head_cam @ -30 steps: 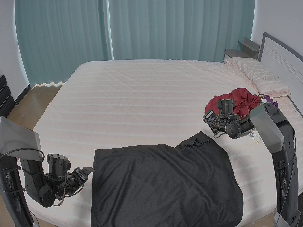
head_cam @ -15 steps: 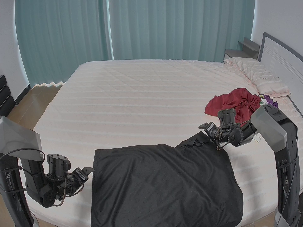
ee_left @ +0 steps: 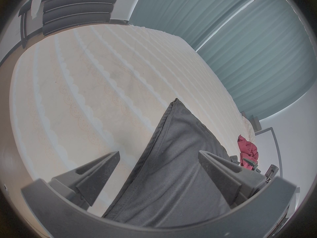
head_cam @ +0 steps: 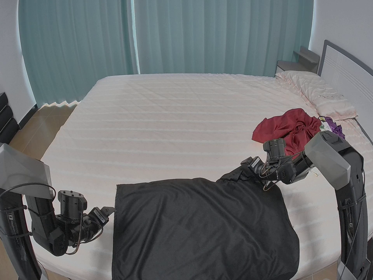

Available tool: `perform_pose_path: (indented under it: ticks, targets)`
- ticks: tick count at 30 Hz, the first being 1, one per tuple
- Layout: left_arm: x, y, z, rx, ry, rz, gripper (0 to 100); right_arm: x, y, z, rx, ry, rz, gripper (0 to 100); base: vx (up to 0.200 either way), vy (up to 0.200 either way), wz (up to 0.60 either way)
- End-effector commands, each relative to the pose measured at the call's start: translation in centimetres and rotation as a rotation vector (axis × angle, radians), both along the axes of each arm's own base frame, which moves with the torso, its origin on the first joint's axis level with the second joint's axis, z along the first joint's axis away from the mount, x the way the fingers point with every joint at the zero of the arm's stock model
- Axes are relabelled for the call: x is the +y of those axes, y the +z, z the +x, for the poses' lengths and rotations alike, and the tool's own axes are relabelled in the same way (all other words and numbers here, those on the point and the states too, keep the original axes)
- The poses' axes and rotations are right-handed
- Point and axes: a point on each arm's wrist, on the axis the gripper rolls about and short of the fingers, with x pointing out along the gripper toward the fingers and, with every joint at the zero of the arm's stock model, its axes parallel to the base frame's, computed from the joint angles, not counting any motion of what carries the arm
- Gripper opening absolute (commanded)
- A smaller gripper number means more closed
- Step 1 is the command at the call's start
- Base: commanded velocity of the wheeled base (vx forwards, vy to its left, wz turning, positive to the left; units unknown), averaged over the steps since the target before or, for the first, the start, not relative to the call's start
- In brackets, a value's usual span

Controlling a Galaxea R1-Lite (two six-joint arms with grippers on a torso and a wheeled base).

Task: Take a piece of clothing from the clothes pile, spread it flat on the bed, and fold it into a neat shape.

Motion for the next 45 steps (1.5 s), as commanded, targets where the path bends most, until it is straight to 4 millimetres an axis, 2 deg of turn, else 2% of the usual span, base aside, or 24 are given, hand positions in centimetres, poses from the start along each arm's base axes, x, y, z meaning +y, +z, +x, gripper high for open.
perform_pose_path:
  ticks: [1,4,8,17,26,28,32,33,38,42,45]
  targets:
    - [0.0,-0.1,0.0,0.004,0.001,0.001,100,0.4,-0.1,1.1,-0.005,0.005,0.004,0,0.000,0.000,0.00]
    - [0.0,-0.1,0.0,0.002,0.001,0.000,100,0.4,0.5,2.1,-0.028,-0.001,0.013,0,0.000,0.000,0.00]
    - [0.0,-0.1,0.0,0.002,0.002,0.000,100,0.7,0.7,2.4,0.000,0.010,0.011,0,0.000,0.000,0.00]
    - [0.1,0.0,0.2,-0.004,0.008,0.002,100,1.2,5.0,5.1,-0.206,0.000,0.047,0,0.000,0.000,0.00]
    - [0.1,0.0,0.6,-0.017,0.014,0.003,100,1.8,4.1,7.3,-0.300,-0.046,0.028,0,0.000,0.000,0.00]
    - [0.1,-0.1,0.6,-0.014,0.015,0.004,100,1.8,3.2,7.5,-0.291,-0.058,0.015,0,0.000,0.000,0.00]
    - [0.1,-0.1,0.6,-0.014,0.015,0.004,100,1.8,2.9,7.6,-0.302,-0.044,-0.011,0,0.000,0.000,0.00]
    - [0.1,-0.1,0.7,-0.016,0.014,0.005,100,1.8,2.8,7.6,-0.311,-0.038,-0.020,100,0.000,0.000,0.00]
    - [0.1,0.0,1.0,-0.028,0.014,0.003,100,2.4,2.5,7.7,-0.354,-0.001,-0.060,100,0.000,0.000,0.00]
    - [0.2,0.4,2.0,-0.069,0.025,-0.003,100,2.0,3.5,7.6,-0.372,0.009,-0.085,100,0.000,0.000,0.00]
    - [0.7,0.9,4.0,-0.128,0.041,-0.005,100,0.9,3.9,6.8,-0.347,0.028,-0.136,100,0.000,0.000,0.00]
